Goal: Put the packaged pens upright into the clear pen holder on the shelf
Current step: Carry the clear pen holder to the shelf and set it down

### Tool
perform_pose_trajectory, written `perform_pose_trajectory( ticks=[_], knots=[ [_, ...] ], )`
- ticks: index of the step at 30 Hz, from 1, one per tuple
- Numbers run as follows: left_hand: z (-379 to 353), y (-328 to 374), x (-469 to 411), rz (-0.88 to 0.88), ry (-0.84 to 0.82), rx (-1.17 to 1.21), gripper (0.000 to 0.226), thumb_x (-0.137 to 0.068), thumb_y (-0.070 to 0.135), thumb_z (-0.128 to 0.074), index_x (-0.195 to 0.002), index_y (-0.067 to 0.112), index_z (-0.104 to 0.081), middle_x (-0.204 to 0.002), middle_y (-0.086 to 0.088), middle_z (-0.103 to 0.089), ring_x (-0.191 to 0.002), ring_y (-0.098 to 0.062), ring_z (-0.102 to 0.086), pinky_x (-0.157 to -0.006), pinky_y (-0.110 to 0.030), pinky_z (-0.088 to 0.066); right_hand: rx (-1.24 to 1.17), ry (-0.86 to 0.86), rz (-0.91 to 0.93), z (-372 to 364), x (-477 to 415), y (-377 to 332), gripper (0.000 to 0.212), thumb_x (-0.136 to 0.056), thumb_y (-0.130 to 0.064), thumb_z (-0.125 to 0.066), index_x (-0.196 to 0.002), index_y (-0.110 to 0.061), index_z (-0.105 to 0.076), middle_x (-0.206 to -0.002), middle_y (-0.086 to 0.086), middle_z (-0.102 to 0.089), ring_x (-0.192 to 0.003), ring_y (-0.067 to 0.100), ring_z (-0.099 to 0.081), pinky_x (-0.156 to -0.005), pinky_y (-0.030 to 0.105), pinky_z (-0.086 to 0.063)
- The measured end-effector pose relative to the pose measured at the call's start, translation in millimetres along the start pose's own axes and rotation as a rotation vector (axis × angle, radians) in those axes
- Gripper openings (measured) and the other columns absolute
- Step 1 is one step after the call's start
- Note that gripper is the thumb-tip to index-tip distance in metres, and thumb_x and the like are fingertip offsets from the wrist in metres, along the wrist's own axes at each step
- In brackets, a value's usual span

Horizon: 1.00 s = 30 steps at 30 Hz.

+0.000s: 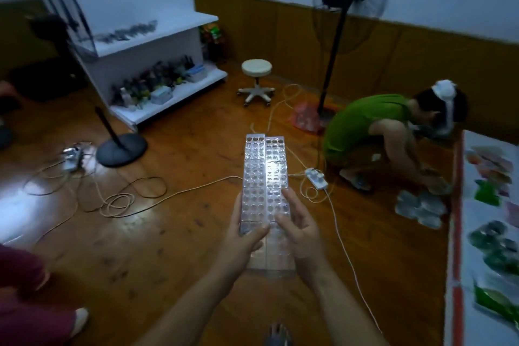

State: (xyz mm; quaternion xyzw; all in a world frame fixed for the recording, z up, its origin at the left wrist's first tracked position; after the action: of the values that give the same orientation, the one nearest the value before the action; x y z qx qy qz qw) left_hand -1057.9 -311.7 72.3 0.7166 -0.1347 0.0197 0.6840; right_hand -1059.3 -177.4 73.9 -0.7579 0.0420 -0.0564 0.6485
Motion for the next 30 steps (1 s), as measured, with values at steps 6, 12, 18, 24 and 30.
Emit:
perform_pose_trajectory(
  ticks=[6, 12, 18, 24, 30],
  knots=[
    [30.0, 32.6, -109.2, 0.016, 0.182, 0.040, 0.076, -0.086, 0.023, -0.069, -0.138, 0.053, -0.023, -0.123, 0.027, -0.051, -0.110, -0.002, -0.058, -0.088, -0.033, -0.054, -0.084, -0.155, -0.060, -28.8, -135.8, 4.8, 0.047, -0.090, -0.014, -0.067, -0.125, -0.045, -0.061, -0.150, -0.016, -0.040, -0.136, 0.006, -0.042, -0.096, 0.030, -0.052],
    [71.0, 47.9, -214.4, 0.017, 0.308, 0.098, 0.075, -0.087, 0.019, -0.068, -0.140, 0.050, -0.025, -0.125, 0.025, -0.054, -0.104, 0.005, -0.061, -0.079, -0.026, -0.055, -0.041, -0.250, -0.115, -70.4, -258.6, 19.8, 0.044, -0.081, -0.028, -0.074, -0.121, -0.045, -0.064, -0.150, -0.017, -0.039, -0.139, 0.015, -0.041, -0.107, 0.051, -0.044],
    [115.6, 73.9, -361.5, -0.015, 0.314, 0.160, 0.070, -0.090, 0.014, -0.065, -0.138, 0.047, -0.026, -0.117, 0.029, -0.052, -0.089, 0.015, -0.062, -0.063, -0.015, -0.053, -0.011, -0.276, -0.122, -119.0, -409.7, 22.6, 0.043, -0.077, -0.031, -0.072, -0.119, -0.043, -0.065, -0.150, -0.013, -0.041, -0.137, 0.019, -0.043, -0.104, 0.053, -0.045],
    [161.4, 125.5, -517.7, -0.025, 0.274, 0.172, 0.070, -0.089, 0.017, -0.066, -0.141, 0.044, -0.027, -0.125, 0.015, -0.057, -0.094, 0.007, -0.065, -0.067, -0.017, -0.054, -0.075, -0.261, -0.133, -166.1, -568.5, -2.8, 0.038, -0.090, -0.009, -0.066, -0.116, -0.036, -0.068, -0.150, -0.009, -0.041, -0.132, 0.022, -0.050, -0.093, 0.047, -0.054],
    [189.7, 159.4, -662.2, -0.007, 0.265, 0.177, 0.072, -0.090, 0.017, -0.064, -0.144, 0.042, -0.024, -0.125, 0.023, -0.052, -0.091, 0.017, -0.060, -0.063, -0.009, -0.050, -0.081, -0.223, -0.131, -193.8, -714.0, -10.3, 0.039, -0.092, -0.005, -0.061, -0.117, -0.034, -0.065, -0.151, -0.010, -0.040, -0.127, 0.012, -0.050, -0.074, 0.023, -0.057]
  ],
)
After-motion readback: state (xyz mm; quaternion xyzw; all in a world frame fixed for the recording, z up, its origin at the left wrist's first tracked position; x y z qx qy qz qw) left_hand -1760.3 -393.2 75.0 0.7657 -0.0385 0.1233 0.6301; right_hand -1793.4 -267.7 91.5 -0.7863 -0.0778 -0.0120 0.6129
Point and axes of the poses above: each hand's wrist, its own x-axis away from the middle knuckle, its own z-axis out of the back of the hand, y = z × x, the point moved 9 cm from there along -x, towards the middle knuckle
